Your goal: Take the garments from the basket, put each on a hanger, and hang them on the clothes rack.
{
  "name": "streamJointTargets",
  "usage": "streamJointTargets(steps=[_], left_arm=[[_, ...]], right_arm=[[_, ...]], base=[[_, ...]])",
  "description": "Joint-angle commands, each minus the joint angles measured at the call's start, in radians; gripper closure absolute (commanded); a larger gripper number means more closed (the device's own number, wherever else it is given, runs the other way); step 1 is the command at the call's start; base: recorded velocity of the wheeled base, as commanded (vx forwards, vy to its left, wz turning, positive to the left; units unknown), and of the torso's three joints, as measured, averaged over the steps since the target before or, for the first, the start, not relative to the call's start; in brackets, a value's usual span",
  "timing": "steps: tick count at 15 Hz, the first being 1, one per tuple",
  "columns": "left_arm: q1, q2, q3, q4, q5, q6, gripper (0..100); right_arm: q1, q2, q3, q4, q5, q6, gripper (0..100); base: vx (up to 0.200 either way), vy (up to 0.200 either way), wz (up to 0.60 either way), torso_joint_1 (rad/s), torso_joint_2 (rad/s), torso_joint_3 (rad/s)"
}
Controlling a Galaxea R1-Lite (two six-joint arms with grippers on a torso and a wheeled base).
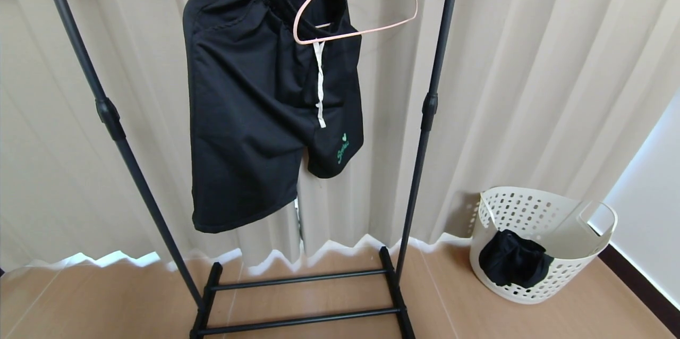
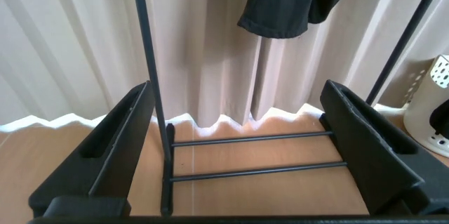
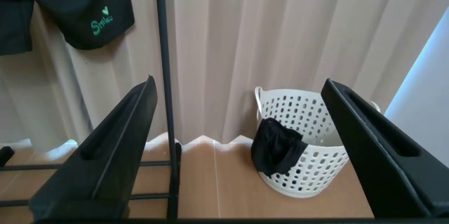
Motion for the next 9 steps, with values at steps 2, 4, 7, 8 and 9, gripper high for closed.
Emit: streamJointTargets(steps=[2,4,7,8,9], left_arm=[[0.0,0.001,0.0,0.0,0.0,0.0,0],[0.0,0.001,0.0,0.0,0.0,0.0,0],[0.0,0.001,0.0,0.0,0.0,0.0,0],[0.0,0.001,0.0,0.0,0.0,0.0,0],[0.0,0.001,0.0,0.0,0.0,0.0,0]], right_arm=[[0.0,0.002,0.0,0.001,0.0,-0.001,0],[0.0,0.002,0.0,0.001,0.0,-0.001,0],[0.0,0.002,0.0,0.001,0.0,-0.001,0],[0.0,0.002,0.0,0.001,0.0,-0.001,0],[0.0,0.002,0.0,0.001,0.0,-0.001,0]], base=[[0.0,0.0,0.0,0.0,0.0,0.0],[0.0,0.0,-0.6,-0.002,0.0,0.005],[0.0,0.0,-0.6,0.001,0.0,0.009],[0.0,0.0,-0.6,0.002,0.0,-0.002],[0.0,0.0,0.0,0.0,0.0,0.0]])
